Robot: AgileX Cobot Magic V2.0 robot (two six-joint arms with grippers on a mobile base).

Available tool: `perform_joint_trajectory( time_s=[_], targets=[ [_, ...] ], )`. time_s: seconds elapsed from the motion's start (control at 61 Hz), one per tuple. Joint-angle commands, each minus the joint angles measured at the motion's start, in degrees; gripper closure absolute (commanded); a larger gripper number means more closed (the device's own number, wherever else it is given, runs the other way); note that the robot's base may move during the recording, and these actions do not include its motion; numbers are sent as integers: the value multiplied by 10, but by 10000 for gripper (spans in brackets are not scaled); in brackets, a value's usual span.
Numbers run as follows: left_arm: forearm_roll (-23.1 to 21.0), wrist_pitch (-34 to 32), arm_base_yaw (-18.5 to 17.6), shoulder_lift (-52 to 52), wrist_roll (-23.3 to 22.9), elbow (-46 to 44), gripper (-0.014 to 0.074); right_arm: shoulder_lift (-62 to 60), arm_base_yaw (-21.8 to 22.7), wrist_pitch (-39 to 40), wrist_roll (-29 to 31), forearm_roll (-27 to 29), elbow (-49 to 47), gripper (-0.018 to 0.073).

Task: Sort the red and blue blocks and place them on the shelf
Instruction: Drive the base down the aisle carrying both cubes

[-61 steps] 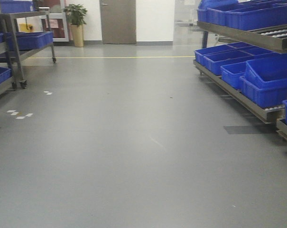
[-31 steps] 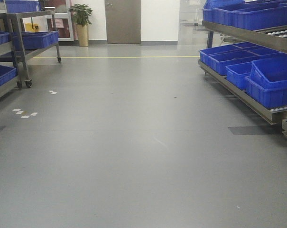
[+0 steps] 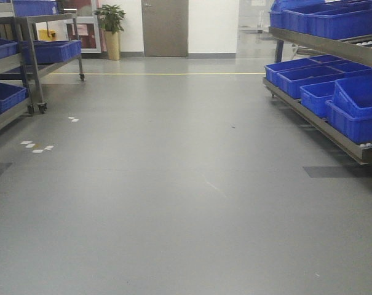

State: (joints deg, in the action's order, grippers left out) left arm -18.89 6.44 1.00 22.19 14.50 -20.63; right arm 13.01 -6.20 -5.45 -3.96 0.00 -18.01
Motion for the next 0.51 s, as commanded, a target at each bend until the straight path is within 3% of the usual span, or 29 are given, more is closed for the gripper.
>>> perform_joint_trajectory(
  time_s=[0.0, 0.491],
  targets=[
    [-3, -51, 0, 2, -2, -16, 461, 4, 4, 48, 5, -3, -16, 502],
    [-3, -51, 0, 2, -2, -16, 461, 4, 4, 48, 5, -3, -16, 502]
  ],
)
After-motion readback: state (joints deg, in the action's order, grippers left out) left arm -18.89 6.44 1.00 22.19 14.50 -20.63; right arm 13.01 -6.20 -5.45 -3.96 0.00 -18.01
